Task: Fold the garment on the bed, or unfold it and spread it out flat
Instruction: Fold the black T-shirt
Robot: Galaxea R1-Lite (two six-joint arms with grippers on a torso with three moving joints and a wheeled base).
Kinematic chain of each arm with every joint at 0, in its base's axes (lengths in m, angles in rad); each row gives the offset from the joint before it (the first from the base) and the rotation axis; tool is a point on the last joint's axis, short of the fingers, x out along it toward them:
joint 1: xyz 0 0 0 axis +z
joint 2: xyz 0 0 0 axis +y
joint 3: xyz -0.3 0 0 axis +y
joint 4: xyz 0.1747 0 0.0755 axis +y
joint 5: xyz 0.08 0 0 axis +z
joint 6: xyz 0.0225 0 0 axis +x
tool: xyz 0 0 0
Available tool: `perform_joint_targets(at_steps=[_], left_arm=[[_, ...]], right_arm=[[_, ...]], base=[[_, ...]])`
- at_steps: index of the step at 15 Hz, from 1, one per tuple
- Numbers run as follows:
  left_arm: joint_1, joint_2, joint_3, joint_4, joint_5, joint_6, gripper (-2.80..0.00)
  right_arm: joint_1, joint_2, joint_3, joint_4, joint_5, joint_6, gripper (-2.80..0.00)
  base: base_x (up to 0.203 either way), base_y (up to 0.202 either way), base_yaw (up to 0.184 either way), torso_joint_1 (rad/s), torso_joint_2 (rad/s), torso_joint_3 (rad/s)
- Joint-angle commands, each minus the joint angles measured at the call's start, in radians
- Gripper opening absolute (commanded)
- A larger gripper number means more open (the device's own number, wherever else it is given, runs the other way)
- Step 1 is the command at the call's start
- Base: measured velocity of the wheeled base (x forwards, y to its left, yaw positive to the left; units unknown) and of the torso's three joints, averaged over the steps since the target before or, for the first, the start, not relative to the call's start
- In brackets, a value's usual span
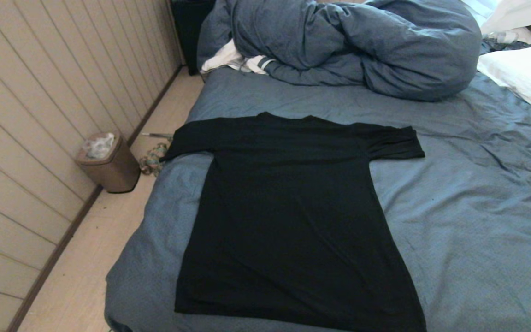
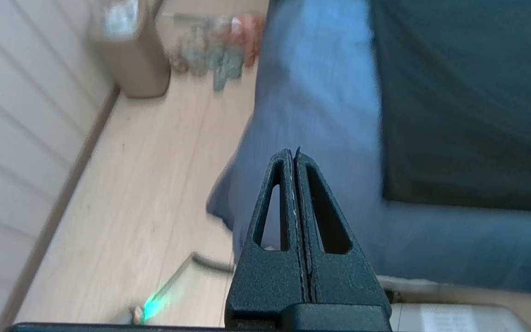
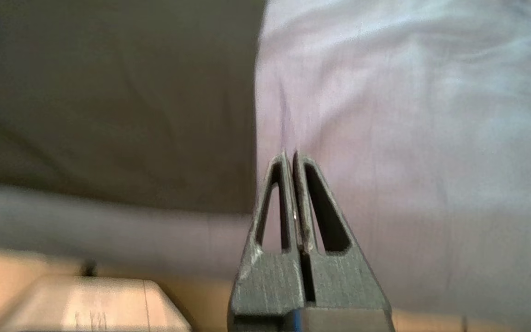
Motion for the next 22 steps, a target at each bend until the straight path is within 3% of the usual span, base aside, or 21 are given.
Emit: perform_joint_targets(at_steps=[1,6,10,15,18,22], left_arm=[[0.000,0.070,-0.075,-0.009,-0.004,-0.002,-2.80],[-0.001,0.532,-0.464,-0.017,-0.066,-0.067,-2.80],[-0.003,0.930,-0.651,-0.018,-0.155,-0.114,-2.80],[-0.080,1.313,-0.664,-0.009,-0.285,-0.176,-2.80],[-0.149,1.440,-0.610,-0.013,-0.397,-0.198,-2.80],[-0.170,1.519,-0.587,-0.083,-0.422,-0.200,-2.80]], right_arm=[[0.000,0.076,-0.108,0.037,0.015,-0.001,-2.80],[0.010,0.502,-0.417,0.086,0.062,0.028,-2.80],[0.021,0.890,-0.576,0.092,0.085,0.076,-2.80],[-0.003,1.280,-0.571,0.074,0.179,0.121,-2.80],[-0.010,1.404,-0.419,-0.132,0.195,0.124,-2.80],[-0.009,1.494,-0.336,-0.221,0.200,0.124,-2.80]], base=[[0.000,0.000,0.000,0.000,0.00,0.000],[0.000,0.000,0.000,0.000,0.00,0.000],[0.000,0.000,0.000,0.000,0.00,0.000],[0.000,0.000,0.000,0.000,0.00,0.000],[0.000,0.000,0.000,0.000,0.00,0.000],[0.000,0.000,0.000,0.000,0.00,0.000]])
